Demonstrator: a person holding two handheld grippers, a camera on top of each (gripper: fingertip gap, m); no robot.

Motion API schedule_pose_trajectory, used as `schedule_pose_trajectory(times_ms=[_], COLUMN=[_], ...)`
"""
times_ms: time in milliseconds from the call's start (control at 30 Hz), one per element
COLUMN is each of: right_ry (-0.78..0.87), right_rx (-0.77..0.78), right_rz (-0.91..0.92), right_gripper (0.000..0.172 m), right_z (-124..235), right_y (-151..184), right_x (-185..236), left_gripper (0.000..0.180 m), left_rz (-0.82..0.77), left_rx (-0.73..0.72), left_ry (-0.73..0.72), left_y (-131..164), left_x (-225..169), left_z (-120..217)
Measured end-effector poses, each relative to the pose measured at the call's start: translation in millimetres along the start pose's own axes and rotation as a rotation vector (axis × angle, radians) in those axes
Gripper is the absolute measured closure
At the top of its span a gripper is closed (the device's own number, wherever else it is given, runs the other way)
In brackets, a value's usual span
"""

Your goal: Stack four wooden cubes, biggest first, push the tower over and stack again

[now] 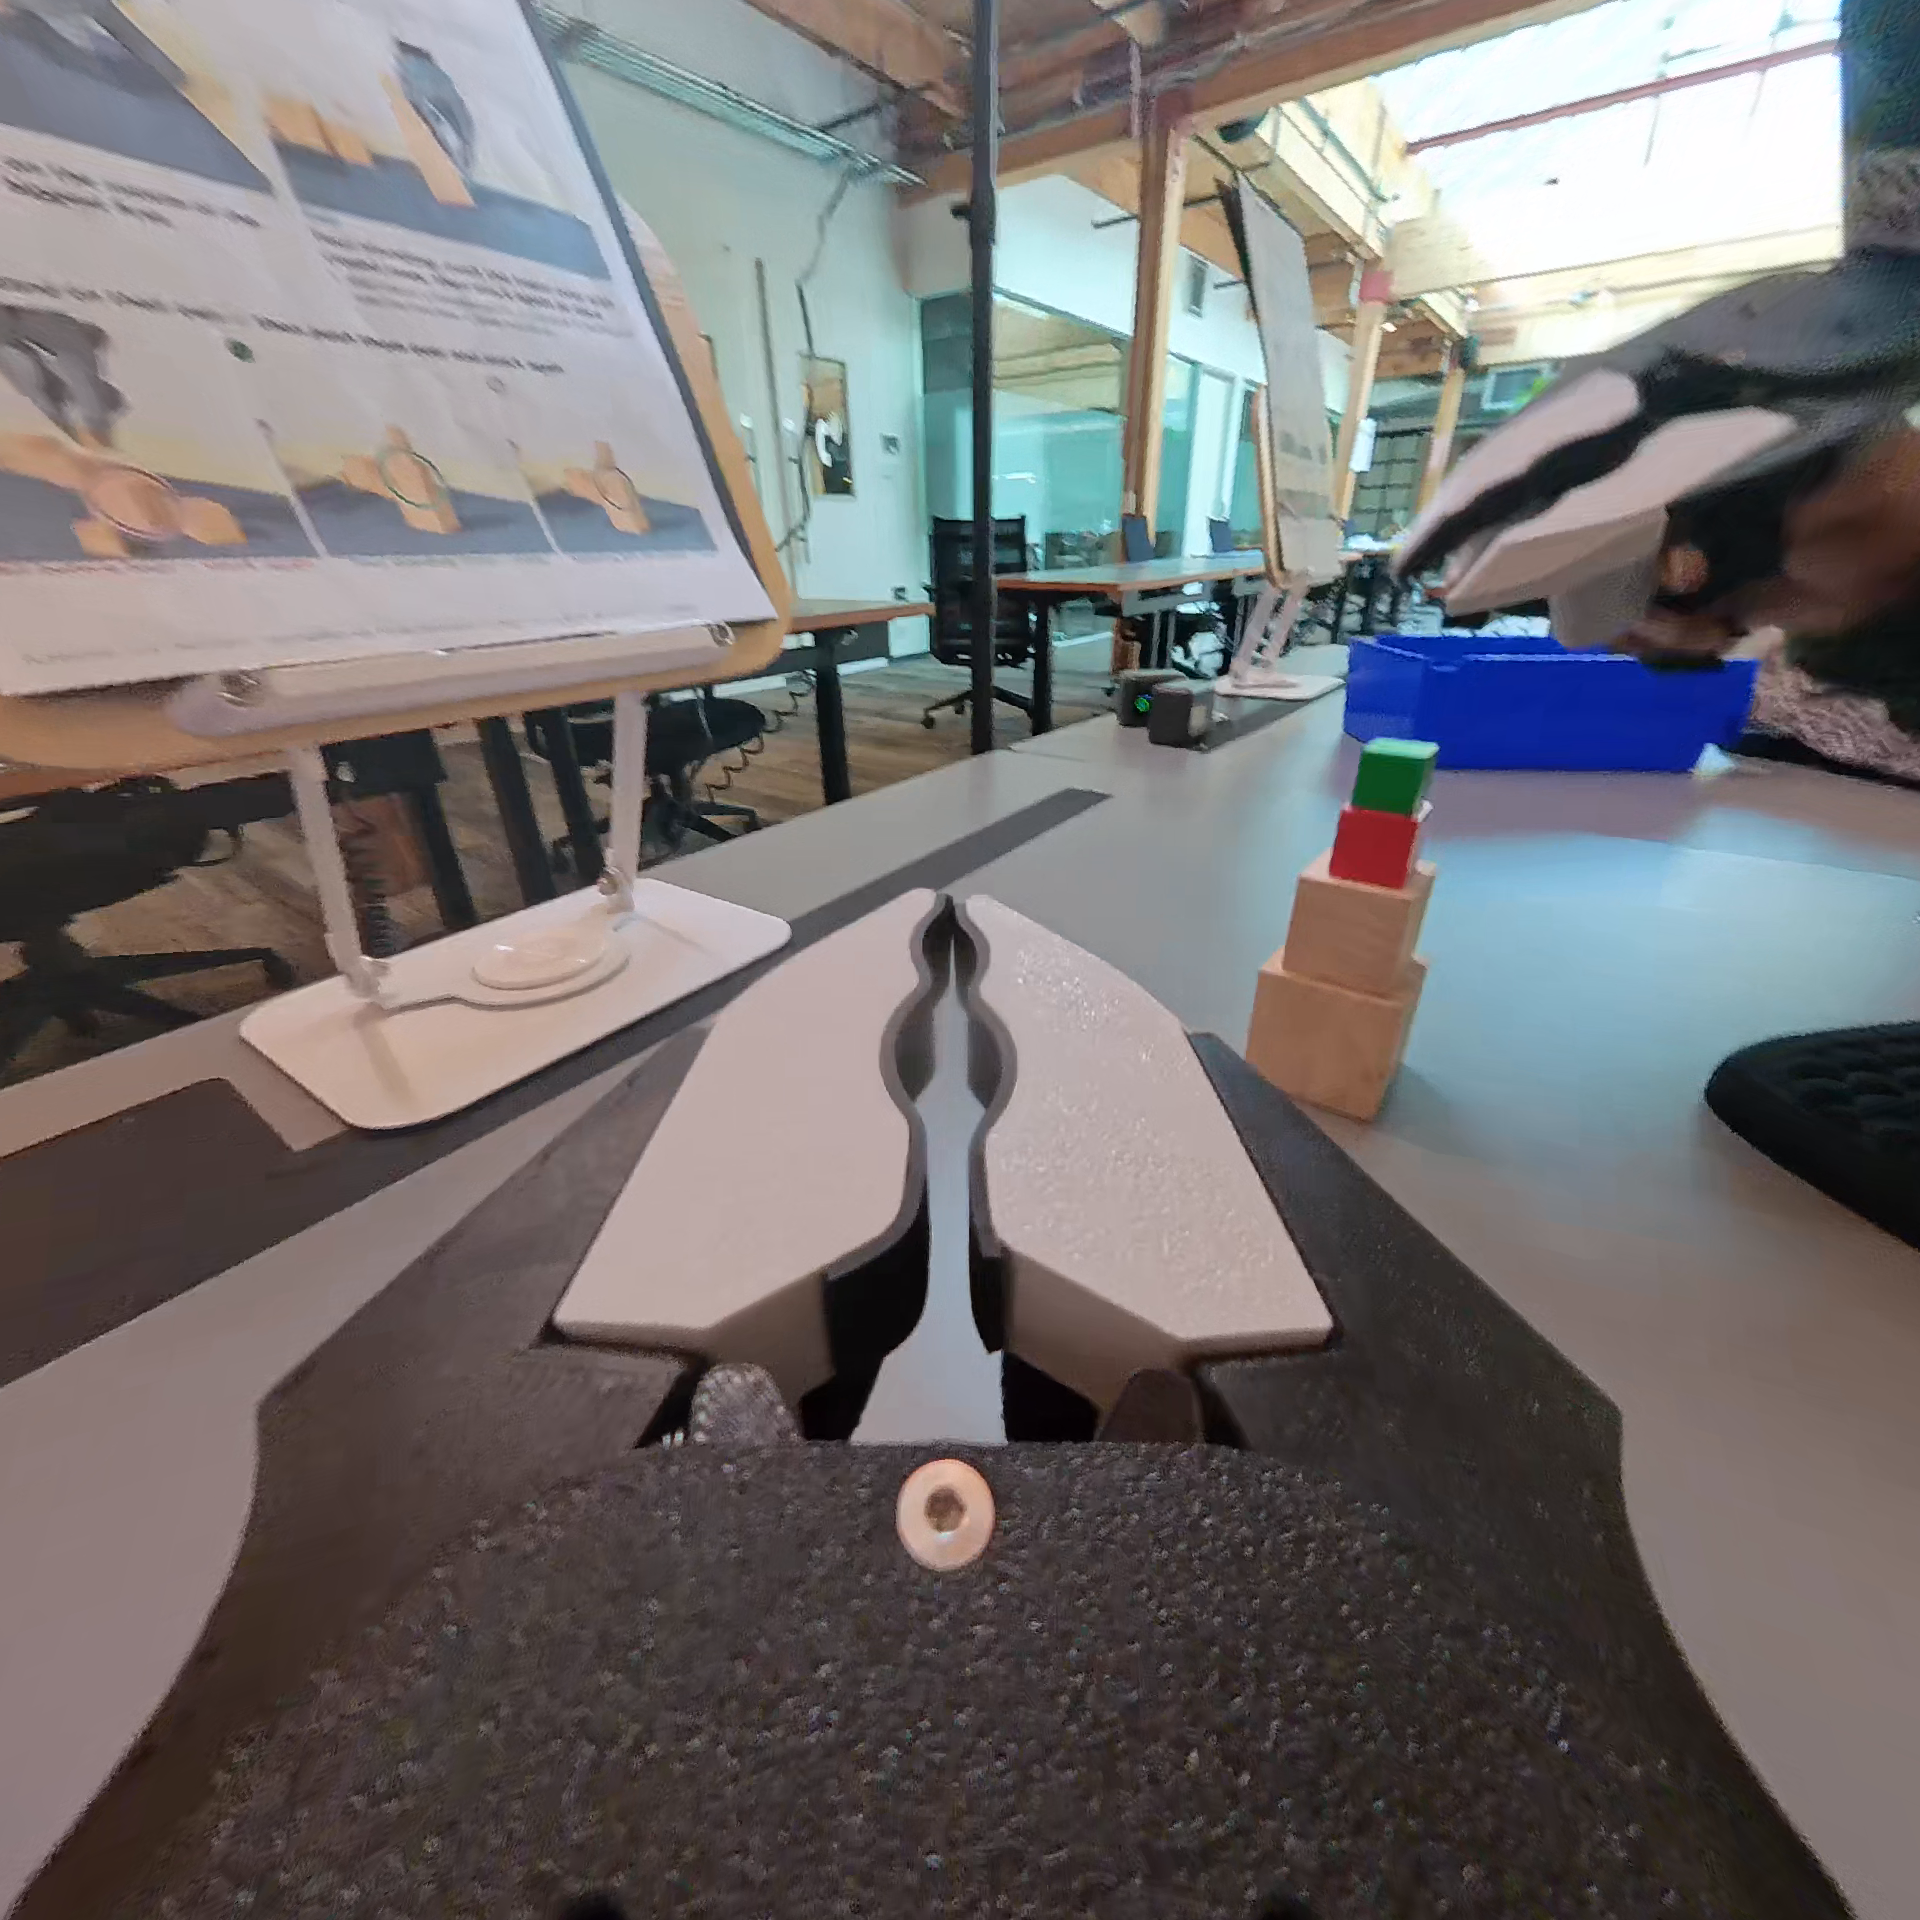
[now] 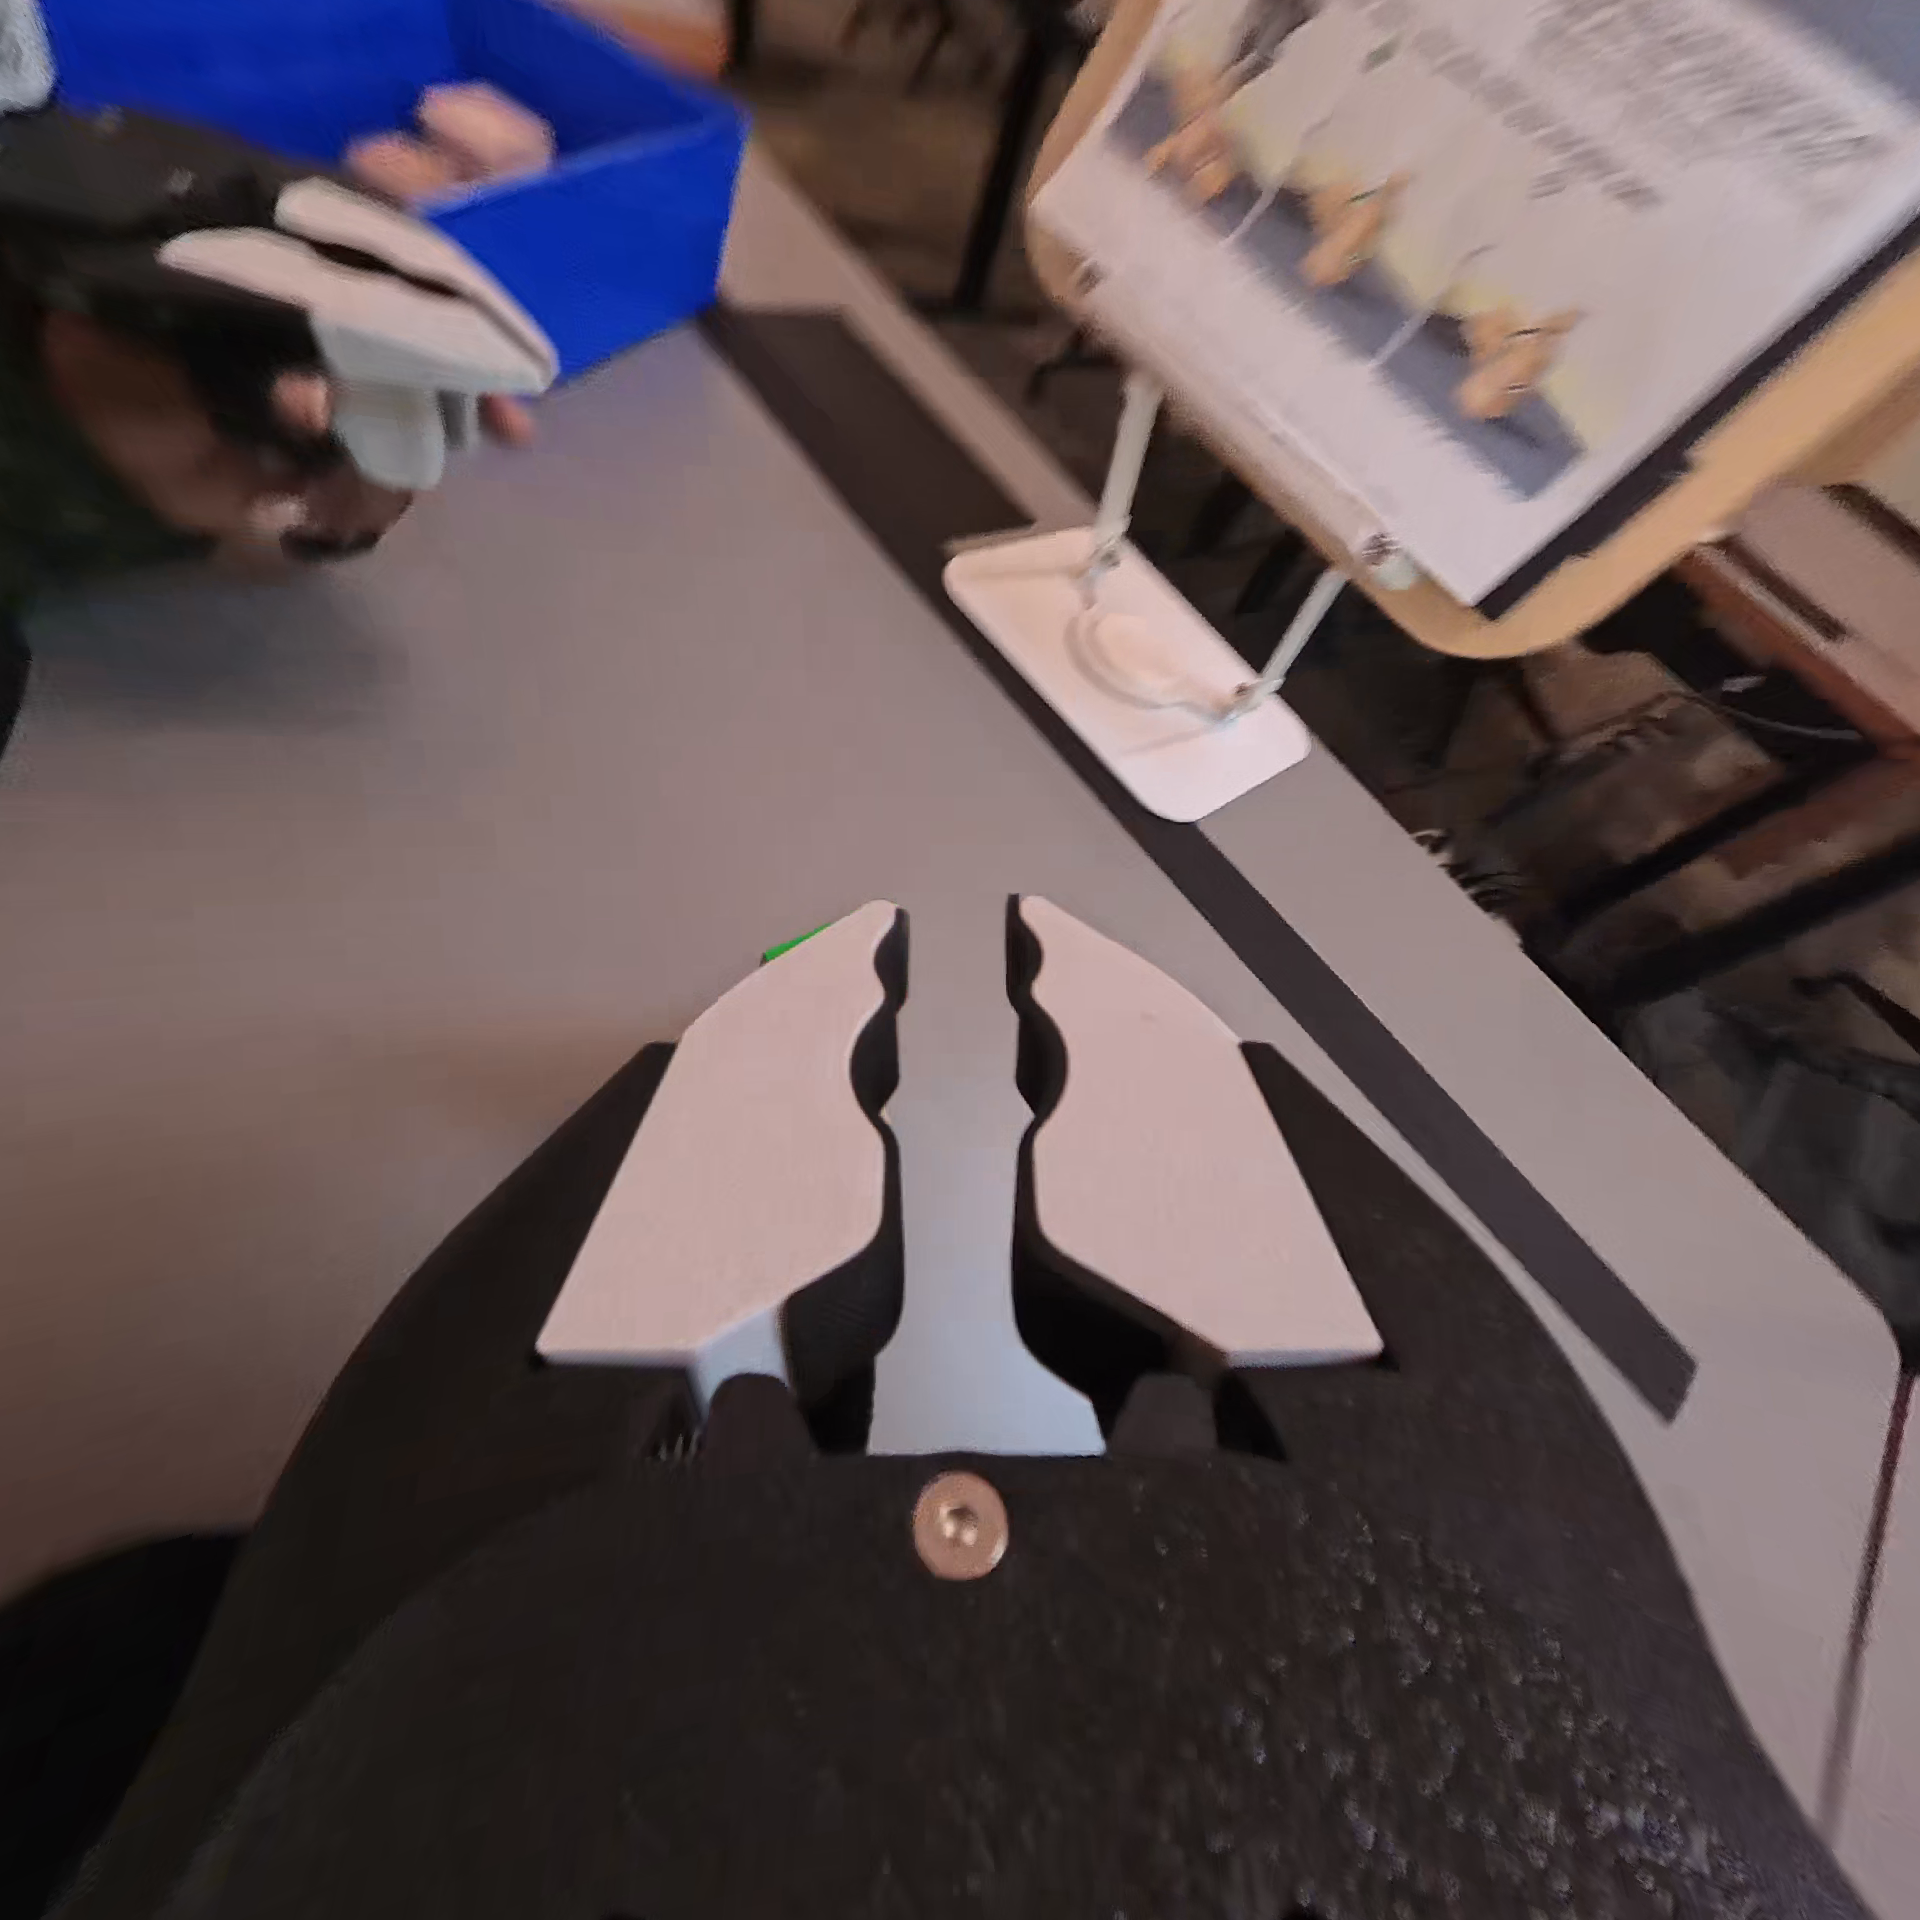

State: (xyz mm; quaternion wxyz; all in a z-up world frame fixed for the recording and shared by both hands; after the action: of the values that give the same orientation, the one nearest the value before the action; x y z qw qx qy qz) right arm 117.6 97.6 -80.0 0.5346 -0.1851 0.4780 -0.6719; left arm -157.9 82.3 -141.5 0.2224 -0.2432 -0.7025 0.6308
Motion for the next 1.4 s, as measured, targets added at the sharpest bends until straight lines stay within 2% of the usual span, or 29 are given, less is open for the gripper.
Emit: schedule_pose_trajectory(times_ms=[33,133,300,433,600,733,933,1133,1400], right_ry=[0.057,0.199,0.328,0.361,0.424,0.398,0.396,0.435,0.449], right_rx=[-0.060,-0.219,-0.333,-0.323,-0.195,-0.188,-0.198,-0.192,-0.139], right_rz=[-0.047,-0.206,-0.361,-0.412,-0.423,-0.379,-0.308,-0.309,-0.328], right_gripper=[0.159,0.171,0.171,0.171,0.160,0.171,0.171,0.171,0.171], right_z=[3.9,13.3,16.1,8.8,-4.5,-9.8,-12.1,-13.3,-17.0], right_y=[3.7,23.4,57.4,76.9,103.3,100.5,96.3,101.4,108.2], right_x=[2.8,14.5,23.0,18.0,19.0,24.5,30.8,25.7,23.8], left_gripper=[0.180,0.180,0.180,0.180,0.180,0.180,0.180,0.180,0.180], left_rz=[0.011,0.047,-0.005,0.071,0.121,0.100,0.102,0.108,0.105], left_rx=[-0.015,-0.053,-0.034,-0.036,-0.064,-0.044,0.001,0.052,0.055], left_ry=[-0.020,-0.050,-0.042,0.010,0.002,0.013,0.047,0.012,0.006], left_y=[-5.1,-21.4,-23.1,-20.4,-22.6,-18.6,-4.5,14.2,16.4], left_x=[0.8,-2.7,-13.3,-14.6,-7.2,-10.6,-13.8,-0.4,-2.0], left_z=[1.5,7.3,18.2,25.9,30.8,28.5,31.0,39.1,38.8])
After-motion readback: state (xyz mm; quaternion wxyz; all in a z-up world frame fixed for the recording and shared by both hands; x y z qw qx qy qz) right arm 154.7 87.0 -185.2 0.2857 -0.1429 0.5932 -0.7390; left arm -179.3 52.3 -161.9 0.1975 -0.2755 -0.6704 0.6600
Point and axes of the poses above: each gripper's, where its closed fingertips meet, z back along the fingers, y out of its underside, x = y × z across the jaws, the point moved 4 cm from there along z, back along the fingers, and after that the axes turned 6 degrees about -y, right-handed, at the moved point
